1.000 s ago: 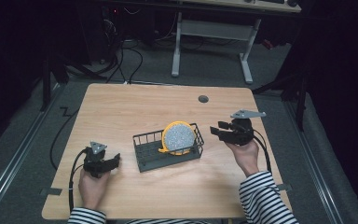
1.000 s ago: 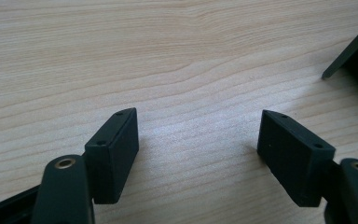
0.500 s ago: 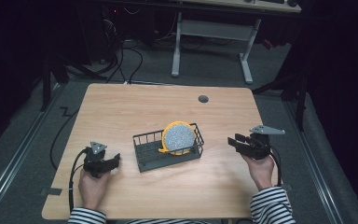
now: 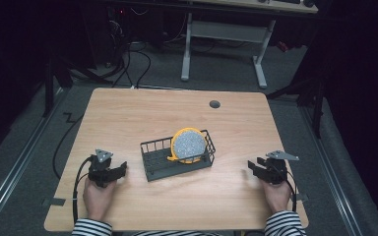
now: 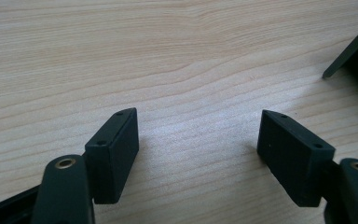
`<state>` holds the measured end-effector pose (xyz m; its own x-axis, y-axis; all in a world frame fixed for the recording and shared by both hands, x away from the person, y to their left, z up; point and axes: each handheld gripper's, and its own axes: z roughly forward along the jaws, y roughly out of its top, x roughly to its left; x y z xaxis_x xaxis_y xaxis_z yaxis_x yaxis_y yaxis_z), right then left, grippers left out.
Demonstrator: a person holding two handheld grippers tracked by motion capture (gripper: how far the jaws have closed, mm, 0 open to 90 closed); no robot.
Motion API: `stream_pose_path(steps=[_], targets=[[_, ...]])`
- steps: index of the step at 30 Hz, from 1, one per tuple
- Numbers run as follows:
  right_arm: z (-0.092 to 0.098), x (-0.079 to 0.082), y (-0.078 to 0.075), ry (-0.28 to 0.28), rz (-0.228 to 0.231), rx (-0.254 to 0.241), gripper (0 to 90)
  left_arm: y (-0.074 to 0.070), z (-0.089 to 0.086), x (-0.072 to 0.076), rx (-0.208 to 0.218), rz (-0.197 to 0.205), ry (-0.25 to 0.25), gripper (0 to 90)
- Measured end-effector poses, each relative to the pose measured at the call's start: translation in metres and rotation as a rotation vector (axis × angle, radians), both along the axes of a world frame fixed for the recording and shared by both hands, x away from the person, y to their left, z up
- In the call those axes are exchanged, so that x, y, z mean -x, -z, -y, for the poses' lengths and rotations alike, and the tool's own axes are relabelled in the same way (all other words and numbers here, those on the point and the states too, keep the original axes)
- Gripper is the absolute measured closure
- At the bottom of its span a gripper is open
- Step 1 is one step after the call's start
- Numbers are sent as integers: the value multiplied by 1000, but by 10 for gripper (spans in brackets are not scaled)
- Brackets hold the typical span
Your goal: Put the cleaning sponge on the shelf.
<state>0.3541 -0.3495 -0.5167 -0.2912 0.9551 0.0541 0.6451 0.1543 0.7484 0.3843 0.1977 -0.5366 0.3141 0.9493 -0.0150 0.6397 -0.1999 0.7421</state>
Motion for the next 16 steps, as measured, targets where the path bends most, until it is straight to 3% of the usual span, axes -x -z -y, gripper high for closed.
stream_pose_path(steps=[4, 9, 16], targets=[[-2, 2, 12, 13, -7, 52, 508, 0, 0, 0, 0, 0, 0, 298], [-5, 3, 13, 25, 9, 100, 477, 0, 0, 0, -1, 0, 1, 298], [-4, 3, 13, 30, -4, 80, 435, 0, 0, 1, 0, 0, -1, 300]])
